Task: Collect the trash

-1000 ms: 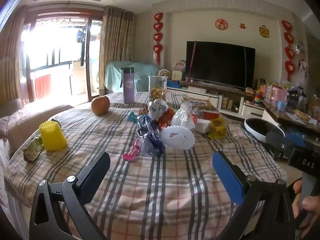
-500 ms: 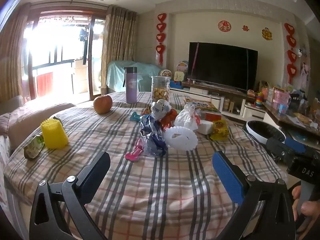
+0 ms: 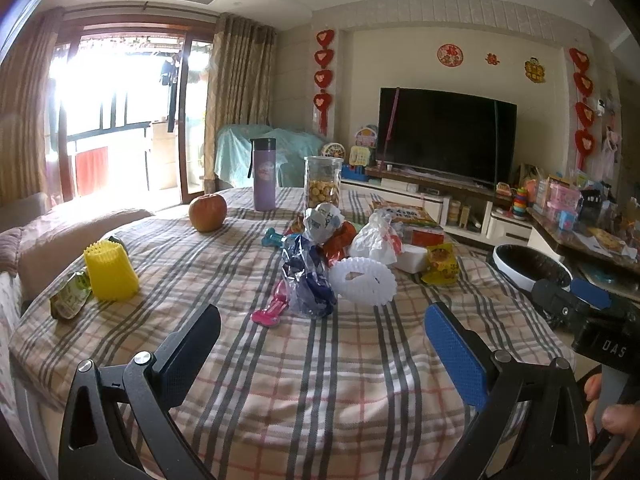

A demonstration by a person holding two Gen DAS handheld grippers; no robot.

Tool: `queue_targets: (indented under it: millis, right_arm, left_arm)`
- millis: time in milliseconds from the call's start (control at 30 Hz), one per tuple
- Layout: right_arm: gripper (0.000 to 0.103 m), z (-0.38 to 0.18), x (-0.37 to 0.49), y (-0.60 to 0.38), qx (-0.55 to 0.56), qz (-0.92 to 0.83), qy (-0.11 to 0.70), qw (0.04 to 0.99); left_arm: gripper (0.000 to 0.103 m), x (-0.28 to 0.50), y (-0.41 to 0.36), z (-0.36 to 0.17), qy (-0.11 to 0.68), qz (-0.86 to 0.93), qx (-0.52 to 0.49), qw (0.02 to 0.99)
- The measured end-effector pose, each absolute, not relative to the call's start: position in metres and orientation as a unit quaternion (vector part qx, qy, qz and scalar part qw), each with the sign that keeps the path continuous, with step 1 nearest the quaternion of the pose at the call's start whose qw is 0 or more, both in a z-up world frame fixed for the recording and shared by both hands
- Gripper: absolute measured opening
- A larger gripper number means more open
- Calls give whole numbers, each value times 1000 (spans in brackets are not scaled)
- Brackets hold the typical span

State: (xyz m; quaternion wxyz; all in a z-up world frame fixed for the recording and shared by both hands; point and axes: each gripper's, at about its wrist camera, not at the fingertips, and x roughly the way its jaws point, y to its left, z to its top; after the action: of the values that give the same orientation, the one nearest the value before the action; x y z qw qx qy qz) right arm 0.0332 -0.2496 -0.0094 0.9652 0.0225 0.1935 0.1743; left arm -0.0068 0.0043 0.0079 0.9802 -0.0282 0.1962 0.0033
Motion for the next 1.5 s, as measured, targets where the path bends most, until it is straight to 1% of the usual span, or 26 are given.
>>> queue_targets:
  millis: [1500]
  right_arm:
    - [103, -9, 29, -245, 30, 183, 198, 962]
  left_arm:
    - [102, -5, 8, 0, 199, 4, -32, 979]
